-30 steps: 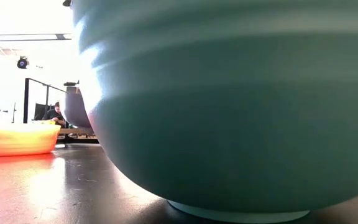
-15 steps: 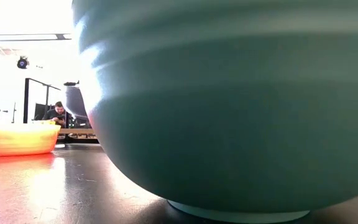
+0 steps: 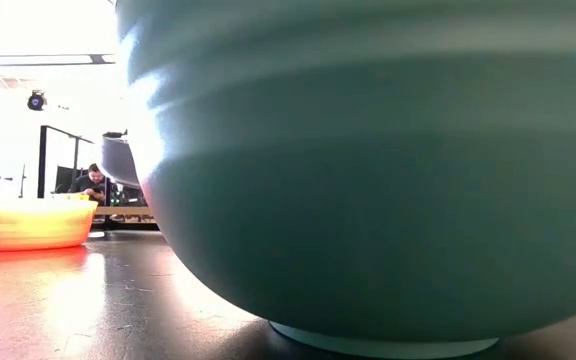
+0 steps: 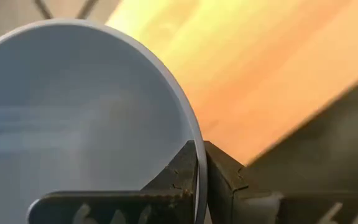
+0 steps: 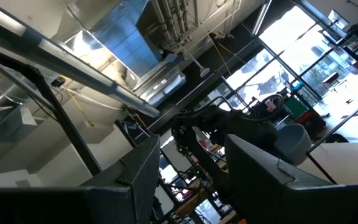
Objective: Place and stack bowls onto a shelf
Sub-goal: Put the blue bowl on the shelf
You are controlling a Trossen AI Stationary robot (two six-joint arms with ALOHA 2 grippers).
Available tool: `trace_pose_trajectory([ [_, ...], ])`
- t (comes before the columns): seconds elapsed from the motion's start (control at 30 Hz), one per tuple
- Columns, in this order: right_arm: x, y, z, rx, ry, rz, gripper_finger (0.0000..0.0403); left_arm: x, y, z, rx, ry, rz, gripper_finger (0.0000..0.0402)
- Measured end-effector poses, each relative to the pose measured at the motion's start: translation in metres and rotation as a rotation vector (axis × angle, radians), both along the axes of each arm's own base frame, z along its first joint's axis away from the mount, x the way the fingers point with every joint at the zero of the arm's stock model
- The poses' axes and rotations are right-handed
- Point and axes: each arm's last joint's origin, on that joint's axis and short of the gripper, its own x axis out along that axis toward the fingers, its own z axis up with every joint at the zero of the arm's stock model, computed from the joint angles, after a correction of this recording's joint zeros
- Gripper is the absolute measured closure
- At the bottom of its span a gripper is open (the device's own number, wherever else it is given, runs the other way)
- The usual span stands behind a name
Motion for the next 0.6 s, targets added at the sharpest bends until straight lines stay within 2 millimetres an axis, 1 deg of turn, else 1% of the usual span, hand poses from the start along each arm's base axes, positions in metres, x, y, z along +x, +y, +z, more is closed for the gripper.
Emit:
trace_pose_trajectory([
  [0.17, 0.000, 0.000, 0.000, 0.000, 0.000, 0.000, 0.0232, -0.005, 0.004, -0.005, 0.022, 0.002, 0.062, 0.0400],
  [0.4, 0.000, 0.000, 0.000, 0.000, 0.000, 0.001, 0.0232, -0.018, 0.020, -0.019, 0.018, 0.010, 0.145, 0.0400],
  [0.5, 0.000, 0.000, 0.000, 0.000, 0.000, 0.000, 0.0232, -0.021, 0.026, -0.023, 0.018, -0.002, 0.159, 0.0400],
  [0.6, 0.000, 0.000, 0.000, 0.000, 0.000, 0.000, 0.0232, -0.020, 0.026, -0.023, 0.006, -0.017, 0.159, 0.0400],
])
